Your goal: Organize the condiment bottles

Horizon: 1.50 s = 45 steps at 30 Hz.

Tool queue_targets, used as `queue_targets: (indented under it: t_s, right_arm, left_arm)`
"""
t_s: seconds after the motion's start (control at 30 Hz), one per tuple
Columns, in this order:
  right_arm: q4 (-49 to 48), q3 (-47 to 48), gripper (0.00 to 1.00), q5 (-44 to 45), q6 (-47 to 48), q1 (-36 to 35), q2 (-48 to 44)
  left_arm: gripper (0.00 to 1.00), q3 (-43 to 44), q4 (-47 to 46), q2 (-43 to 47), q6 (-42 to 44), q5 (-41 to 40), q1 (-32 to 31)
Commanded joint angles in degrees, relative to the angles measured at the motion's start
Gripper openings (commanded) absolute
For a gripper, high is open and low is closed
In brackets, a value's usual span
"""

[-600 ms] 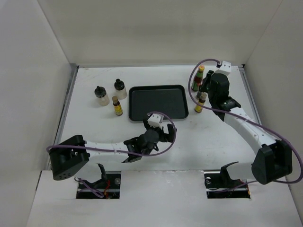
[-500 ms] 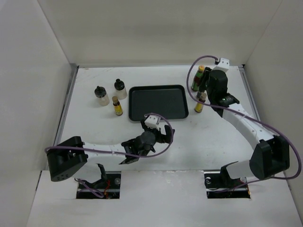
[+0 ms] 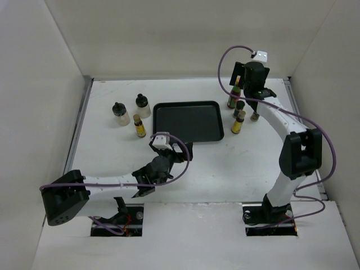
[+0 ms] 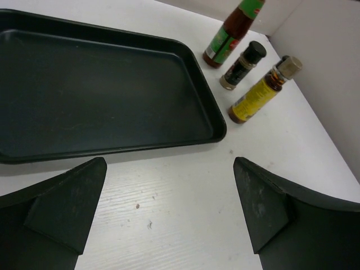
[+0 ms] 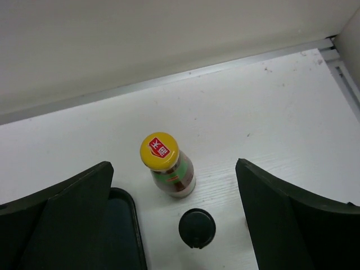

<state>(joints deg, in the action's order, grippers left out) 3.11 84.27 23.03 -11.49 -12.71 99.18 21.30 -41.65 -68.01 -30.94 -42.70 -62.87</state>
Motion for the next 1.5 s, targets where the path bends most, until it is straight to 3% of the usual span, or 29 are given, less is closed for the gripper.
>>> queue_targets:
  t_s: [0.0,0.1,0.27,0.53,0.67,1.07,1.47]
  right_arm:
    - [0.3,4.9,0.97,-0.5,1.3,0.5,3.8]
    - [-0.5,7.2,0.94,-1.0,1.1,0.7,7.4]
    - [-3.2,8.2,0.81,-1.1,0.9,0.7,11.0]
    - [-7.2,8.9,0.43,-1.4,1.2,0.5,13.0]
    - [-10.1,10.2,0.34,-0.1,1.6,0.5,12.6]
    - [-12.5,12.7,0.29,2.5,3.0,-0.9,6.9]
    - [-12.5,12.2,0.30,0.7,2.3,-13.7,6.0]
  left_arm:
    - [1.00,-0.9,-0.9,1.8,-1.4,-3.3,1.8]
    - [1.00,-0.6,2.2,2.3,-3.1,-4.6,3.8]
    - [1.00,-1.6,2.7,2.9,-5.7,-1.9,6.2]
    - [1.00,-2.0,1.0,1.1,-5.7,-0.3,6.4]
    - [1.00,-2.5,-1.1,0.1,-5.4,1.7,6.7]
    - [1.00,-2.8,-2.0,-0.4,-5.2,2.6,6.8]
    - [1.00,-7.3,-2.5,6.8,-7.0,-1.3,9.9]
